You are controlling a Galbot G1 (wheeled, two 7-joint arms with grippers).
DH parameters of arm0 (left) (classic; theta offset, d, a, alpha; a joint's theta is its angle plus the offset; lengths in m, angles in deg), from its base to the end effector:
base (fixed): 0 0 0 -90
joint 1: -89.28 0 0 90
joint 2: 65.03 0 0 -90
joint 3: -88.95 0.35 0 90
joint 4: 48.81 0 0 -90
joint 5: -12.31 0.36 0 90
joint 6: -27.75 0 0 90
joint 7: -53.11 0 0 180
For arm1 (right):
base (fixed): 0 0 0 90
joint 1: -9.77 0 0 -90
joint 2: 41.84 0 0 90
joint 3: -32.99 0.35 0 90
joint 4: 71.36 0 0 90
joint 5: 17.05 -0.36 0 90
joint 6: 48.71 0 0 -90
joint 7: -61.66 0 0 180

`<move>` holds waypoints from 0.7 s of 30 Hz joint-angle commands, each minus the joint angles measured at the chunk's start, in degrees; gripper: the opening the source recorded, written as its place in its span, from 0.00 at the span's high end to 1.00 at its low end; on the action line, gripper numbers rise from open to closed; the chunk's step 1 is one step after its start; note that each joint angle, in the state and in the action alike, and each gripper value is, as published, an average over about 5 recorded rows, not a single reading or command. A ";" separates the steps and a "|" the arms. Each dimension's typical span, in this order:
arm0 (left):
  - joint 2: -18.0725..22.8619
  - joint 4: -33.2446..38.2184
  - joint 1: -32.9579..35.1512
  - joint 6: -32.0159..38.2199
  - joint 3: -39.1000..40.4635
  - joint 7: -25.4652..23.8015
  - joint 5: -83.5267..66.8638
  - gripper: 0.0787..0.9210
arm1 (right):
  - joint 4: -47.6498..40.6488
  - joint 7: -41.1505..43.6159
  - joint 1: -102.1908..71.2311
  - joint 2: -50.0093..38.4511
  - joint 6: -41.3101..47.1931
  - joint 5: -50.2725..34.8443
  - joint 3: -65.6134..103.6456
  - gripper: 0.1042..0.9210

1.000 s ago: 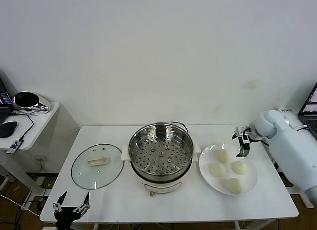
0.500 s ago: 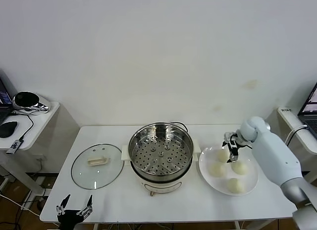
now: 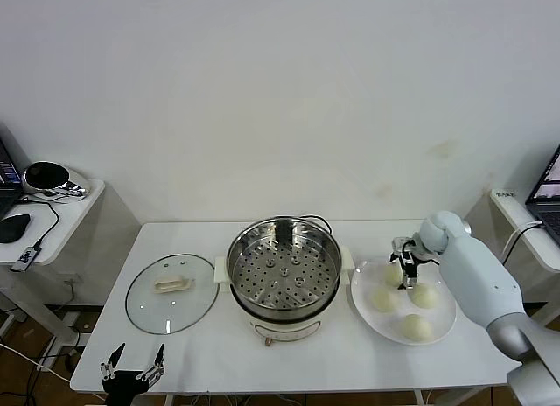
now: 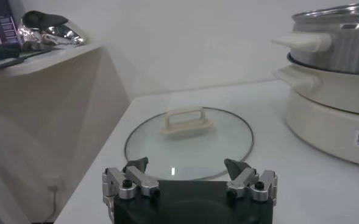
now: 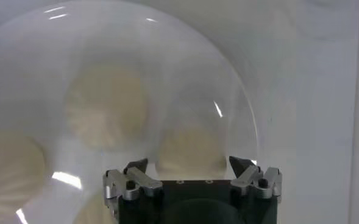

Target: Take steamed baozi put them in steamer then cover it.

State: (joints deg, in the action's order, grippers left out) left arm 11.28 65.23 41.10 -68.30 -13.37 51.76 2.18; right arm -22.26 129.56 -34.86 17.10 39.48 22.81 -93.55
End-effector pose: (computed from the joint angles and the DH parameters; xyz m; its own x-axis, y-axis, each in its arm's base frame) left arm 0.1187 0.1163 -0.3490 -0.9262 -0.0827 0.3679 -0.0324 0.9895 0.1408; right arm 0.5701 -0.1634 -0.2556 -0.2537 -0.0894 0.9631 -0.9647 -0.0491 -0.2587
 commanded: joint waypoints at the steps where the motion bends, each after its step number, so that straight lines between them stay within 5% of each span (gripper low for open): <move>1: -0.01 -0.04 -0.01 -0.01 0.01 -0.03 0.04 0.12 | -0.97 -0.80 0.04 0.70 -0.29 0.15 -0.07 0.34; 13: 0.11 0.01 -0.34 -0.07 0.38 0.00 0.27 0.12 | 4.58 2.93 3.04 -4.60 1.55 -6.90 -1.70 0.39; 21: 0.29 0.57 -0.62 -0.13 0.93 0.15 0.52 0.12 | 8.93 6.18 17.65 -6.37 4.02 -19.31 -13.02 0.39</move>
State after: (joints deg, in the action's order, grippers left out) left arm 11.55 65.96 40.52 -68.42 -12.48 51.93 2.68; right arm -16.36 134.91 -22.36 13.16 43.04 8.74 -102.93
